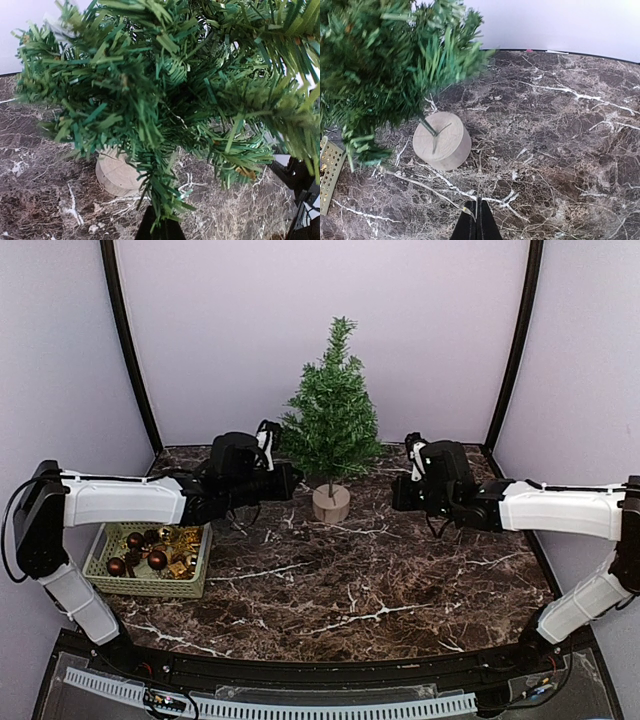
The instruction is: Decorate the small christmas tree
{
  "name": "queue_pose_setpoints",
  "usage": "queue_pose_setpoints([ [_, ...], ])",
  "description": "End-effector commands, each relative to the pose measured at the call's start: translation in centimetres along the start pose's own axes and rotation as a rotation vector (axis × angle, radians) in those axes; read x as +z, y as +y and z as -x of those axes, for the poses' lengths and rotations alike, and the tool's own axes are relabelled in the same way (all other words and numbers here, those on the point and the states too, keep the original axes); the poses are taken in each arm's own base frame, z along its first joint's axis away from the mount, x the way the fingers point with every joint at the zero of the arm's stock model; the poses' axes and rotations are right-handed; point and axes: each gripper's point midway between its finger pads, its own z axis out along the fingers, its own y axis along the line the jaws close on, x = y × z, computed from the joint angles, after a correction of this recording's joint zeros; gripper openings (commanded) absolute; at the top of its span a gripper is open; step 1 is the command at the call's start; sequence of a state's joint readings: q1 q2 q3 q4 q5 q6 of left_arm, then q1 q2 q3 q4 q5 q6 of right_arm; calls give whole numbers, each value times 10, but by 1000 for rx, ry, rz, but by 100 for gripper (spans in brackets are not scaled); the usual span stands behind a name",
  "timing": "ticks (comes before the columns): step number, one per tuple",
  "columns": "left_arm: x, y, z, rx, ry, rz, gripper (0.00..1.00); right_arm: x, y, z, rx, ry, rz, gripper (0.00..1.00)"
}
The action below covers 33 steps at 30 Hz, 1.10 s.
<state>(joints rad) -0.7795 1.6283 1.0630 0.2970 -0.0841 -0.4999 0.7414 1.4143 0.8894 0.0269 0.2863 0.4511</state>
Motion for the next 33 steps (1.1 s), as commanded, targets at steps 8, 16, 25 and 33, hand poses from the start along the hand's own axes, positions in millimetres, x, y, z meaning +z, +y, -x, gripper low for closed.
queue_pose_setpoints([
  [8, -25, -3, 19, 101, 5, -42, 0, -33, 32, 46, -55, -66, 131, 0],
  [16, -22, -5, 23, 116, 3, -48, 0, -46, 71, 47, -135, -39, 260, 0],
  [25, -23, 1, 21, 110, 12, -36, 0, -58, 89, 51, -148, -51, 370, 0],
  [33, -23, -3, 30, 117, -13, -45, 0, -52, 87, 21, -163, 48, 364, 0],
])
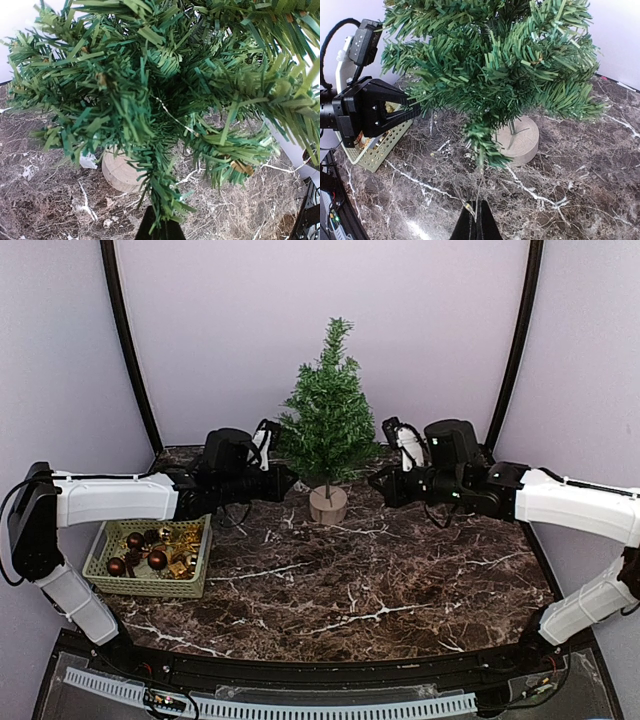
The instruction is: Decorate the small christmas tree
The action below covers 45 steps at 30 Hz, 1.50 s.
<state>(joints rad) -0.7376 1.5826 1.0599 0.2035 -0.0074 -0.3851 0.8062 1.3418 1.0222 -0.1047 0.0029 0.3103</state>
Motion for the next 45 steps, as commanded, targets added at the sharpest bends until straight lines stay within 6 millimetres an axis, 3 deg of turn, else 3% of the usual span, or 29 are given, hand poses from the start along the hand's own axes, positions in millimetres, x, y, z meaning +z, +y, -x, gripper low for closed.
queue_pose_setpoints([
  [1, -13, -9, 31, 17, -76, -26, 0, -3, 0, -2, 11, -1, -15, 0],
  [6, -13, -2, 26, 17, -63, -13, 0, -15, -26, 3, 68, -49, -160, 0],
  [13, -16, 5, 22, 15, -57, 0, 0, -25, -29, 37, 60, -134, -213, 0],
  [22, -19, 5, 18, 21, -47, -16, 0, -11, -50, 50, 27, -125, -319, 0],
  [30, -21, 15, 20, 19, -58, -3, 0, 13, -69, 18, 93, -54, -314, 0],
  [39, -16, 34, 36, 39, -80, 6, 0, 35, -65, -26, 178, 18, -236, 0],
  [45, -5, 42, 46, 75, -101, -11, 0, 50, -65, -45, 198, 58, -214, 0],
])
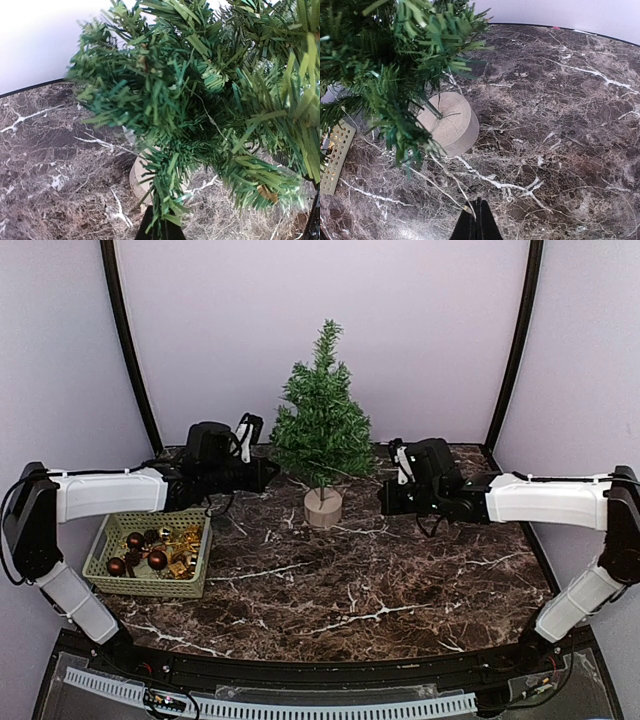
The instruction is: Decorate the small christmas tree
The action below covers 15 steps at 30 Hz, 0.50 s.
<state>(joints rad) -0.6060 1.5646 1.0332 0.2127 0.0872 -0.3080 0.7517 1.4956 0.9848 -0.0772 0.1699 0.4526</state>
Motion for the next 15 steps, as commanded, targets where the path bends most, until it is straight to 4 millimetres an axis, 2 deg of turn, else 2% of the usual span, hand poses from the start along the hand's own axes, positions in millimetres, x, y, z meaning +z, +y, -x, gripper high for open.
queue_pose_setpoints([
  [1, 2, -4, 38, 57, -104, -37, 2, 12, 11, 4, 45, -22, 63, 0],
  [4, 0, -3, 44, 81, -123, -23, 11, 18, 17, 2, 54, -14, 95, 0],
  [6, -6, -2, 47, 90, -136, -8, 33, 20, 21, 1, 60, -12, 114, 0],
  [7, -8, 2, 43, 93, -129, 11, 40, 21, 22, 1, 60, -12, 122, 0],
  [8, -15, 2, 48, 97, -144, 17, 52, 22, 24, 1, 62, -12, 128, 0],
  [9, -18, 6, 42, 98, -131, 37, 58, 22, 25, 1, 61, -12, 133, 0],
  [10, -25, 4, 45, 99, -144, 42, 66, 23, 26, 1, 62, -11, 136, 0],
  [11, -28, 10, 39, 93, -127, 78, 68, 23, 26, 0, 62, -11, 136, 0],
  [13, -43, 7, 39, 95, -137, 119, 73, 24, 28, 0, 63, -9, 143, 0],
  [14, -45, -1, 30, 104, -118, 116, 76, 25, 28, 0, 63, -9, 143, 0],
  [15, -52, -5, 33, 99, -134, 128, 77, 26, 28, -1, 63, -7, 142, 0],
])
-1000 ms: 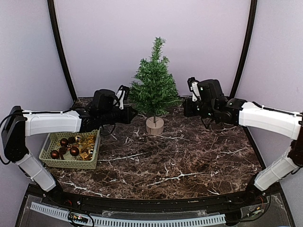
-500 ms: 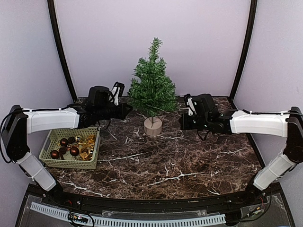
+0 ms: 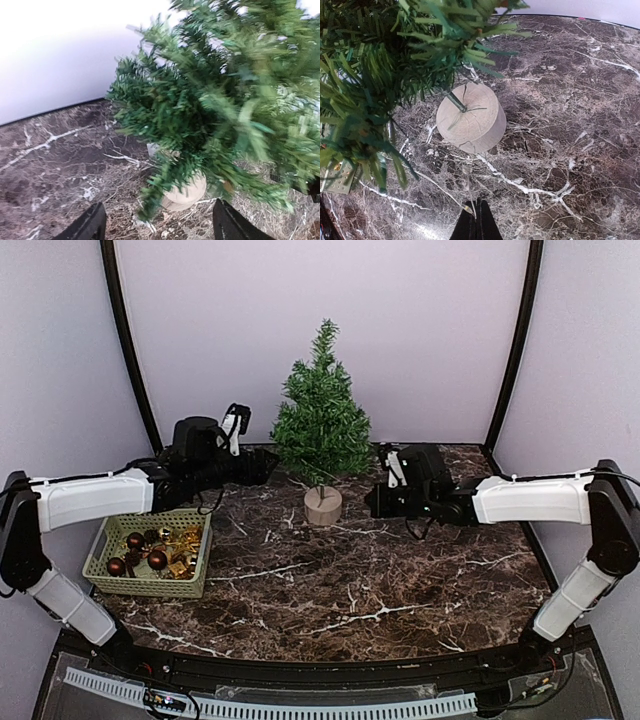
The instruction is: Decorate the small christmas tree
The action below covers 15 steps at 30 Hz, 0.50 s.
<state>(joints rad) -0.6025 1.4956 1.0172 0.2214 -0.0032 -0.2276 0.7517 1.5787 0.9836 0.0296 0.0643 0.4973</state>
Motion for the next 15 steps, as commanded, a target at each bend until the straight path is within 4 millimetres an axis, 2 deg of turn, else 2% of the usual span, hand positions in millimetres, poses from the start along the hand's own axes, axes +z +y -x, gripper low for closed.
queue_pose_setpoints([
  [1, -35, -25, 7, 21, -39, 31, 80, 4, 10, 9, 14, -31, 41, 0],
  [5, -41, -66, 3, -87, -47, -91, 91, 6, 12, 10, 14, -31, 45, 0],
  [8, -31, -91, -7, -131, -8, -162, 97, 6, 14, 10, 12, -31, 46, 0],
  [15, 3, -109, -22, -184, 55, -193, 99, 2, 13, 9, 10, -33, 38, 0],
])
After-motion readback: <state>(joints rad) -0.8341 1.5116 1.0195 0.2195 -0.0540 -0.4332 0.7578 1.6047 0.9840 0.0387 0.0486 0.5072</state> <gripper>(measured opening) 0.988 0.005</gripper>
